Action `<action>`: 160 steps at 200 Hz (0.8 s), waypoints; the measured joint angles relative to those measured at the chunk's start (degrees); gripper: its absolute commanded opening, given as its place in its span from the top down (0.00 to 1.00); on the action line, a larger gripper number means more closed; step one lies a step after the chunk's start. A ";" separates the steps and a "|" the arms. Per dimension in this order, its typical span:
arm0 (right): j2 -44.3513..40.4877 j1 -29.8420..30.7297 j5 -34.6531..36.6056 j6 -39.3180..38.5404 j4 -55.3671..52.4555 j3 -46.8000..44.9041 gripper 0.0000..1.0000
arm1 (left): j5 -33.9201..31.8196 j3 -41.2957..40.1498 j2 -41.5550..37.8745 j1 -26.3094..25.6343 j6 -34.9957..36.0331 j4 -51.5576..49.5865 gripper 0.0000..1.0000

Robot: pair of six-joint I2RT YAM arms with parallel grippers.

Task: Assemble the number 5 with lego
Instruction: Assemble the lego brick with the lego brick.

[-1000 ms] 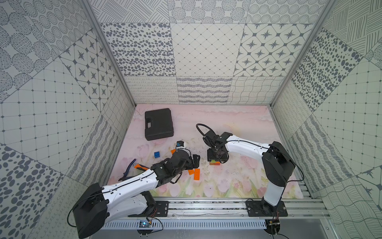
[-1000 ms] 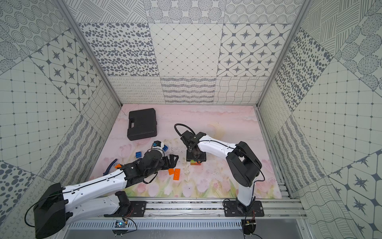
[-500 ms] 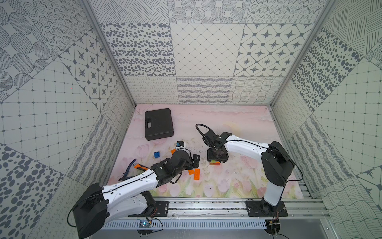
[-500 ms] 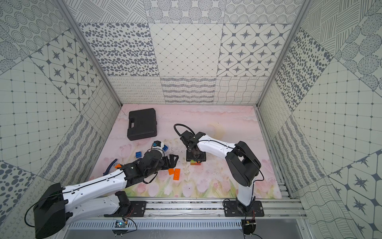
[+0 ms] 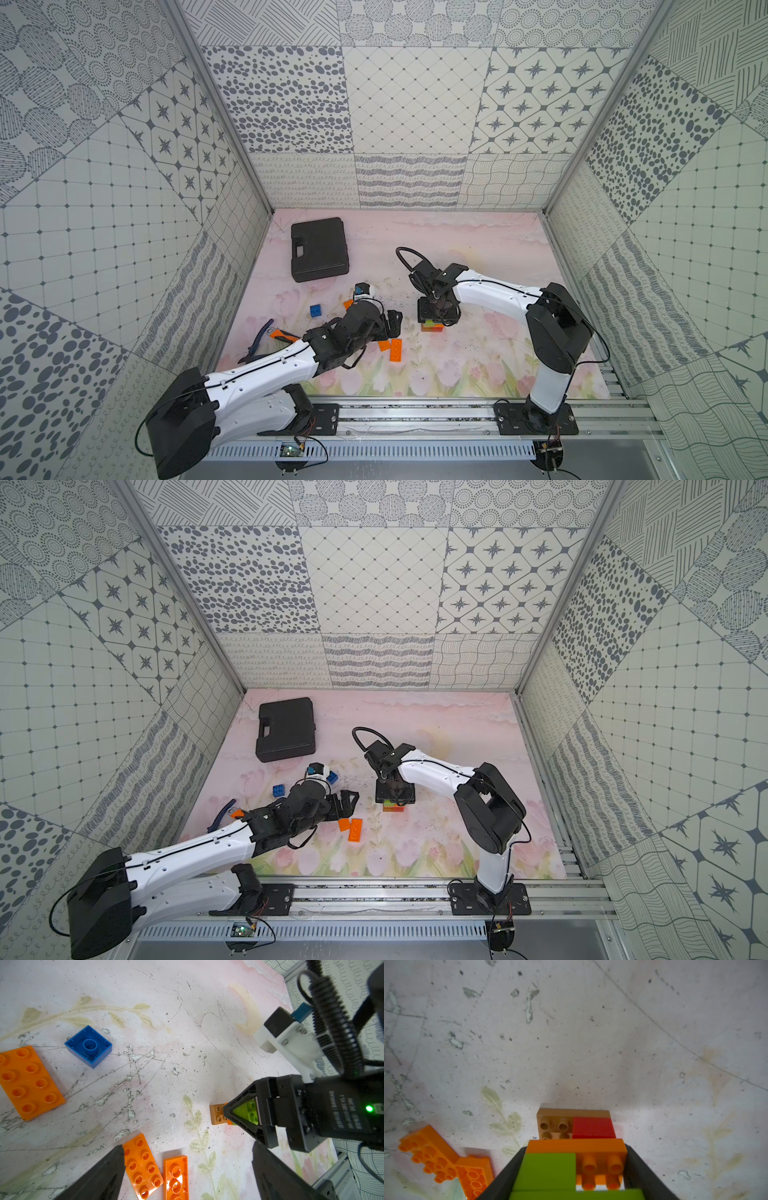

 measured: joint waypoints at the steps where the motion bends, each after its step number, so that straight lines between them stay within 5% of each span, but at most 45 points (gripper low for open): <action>1: -0.02 0.00 -0.02 0.00 0.00 -0.02 0.43 | 0.00 0.00 0.00 0.02 0.00 0.00 0.01; 160: 0.85 0.35 0.96 -0.61 0.11 0.37 0.43 | 0.24 1.75 0.76 0.13 0.22 -0.44 0.01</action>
